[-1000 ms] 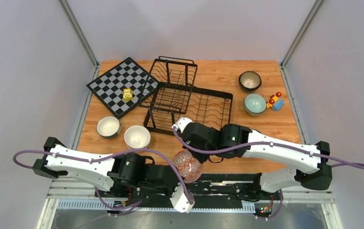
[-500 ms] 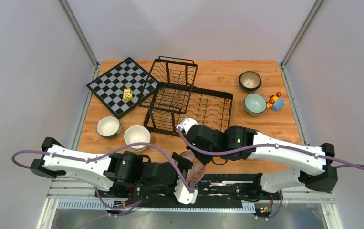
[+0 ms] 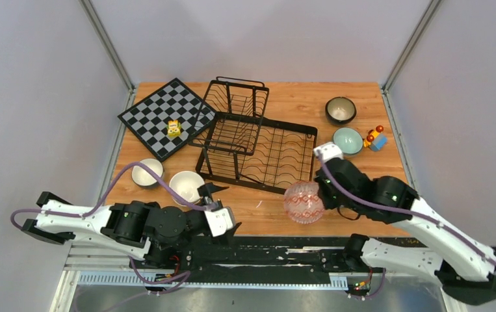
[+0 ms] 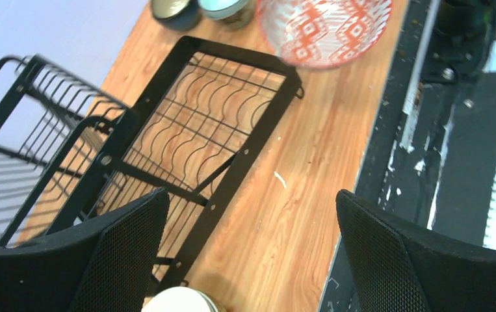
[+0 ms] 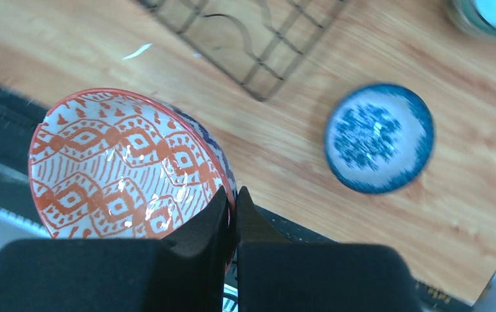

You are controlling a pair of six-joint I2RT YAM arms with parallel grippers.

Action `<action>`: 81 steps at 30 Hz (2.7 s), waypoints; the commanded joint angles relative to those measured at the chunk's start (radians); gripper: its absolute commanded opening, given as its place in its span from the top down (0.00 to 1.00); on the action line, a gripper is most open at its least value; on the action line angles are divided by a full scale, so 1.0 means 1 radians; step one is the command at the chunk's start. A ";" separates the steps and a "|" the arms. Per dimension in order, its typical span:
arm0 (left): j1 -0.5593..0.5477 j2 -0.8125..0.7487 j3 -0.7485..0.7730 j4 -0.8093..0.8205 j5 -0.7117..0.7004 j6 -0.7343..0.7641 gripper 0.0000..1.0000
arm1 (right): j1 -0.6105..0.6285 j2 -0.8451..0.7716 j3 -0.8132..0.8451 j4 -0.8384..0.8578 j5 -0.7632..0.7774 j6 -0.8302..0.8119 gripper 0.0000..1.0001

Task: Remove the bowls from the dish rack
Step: Place the bowl at the center of the board.

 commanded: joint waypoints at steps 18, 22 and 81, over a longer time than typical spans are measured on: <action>0.000 -0.040 -0.194 0.129 -0.625 -0.718 0.00 | -0.197 -0.240 -0.588 0.314 -0.245 0.370 1.00; -0.001 -0.115 -0.200 0.005 -0.672 -0.850 0.00 | -0.196 -0.206 -0.618 0.376 -0.211 0.379 1.00; 0.000 -0.111 -0.208 -0.174 -0.742 -0.981 0.00 | -0.211 -0.151 -0.766 0.517 -0.106 0.369 0.67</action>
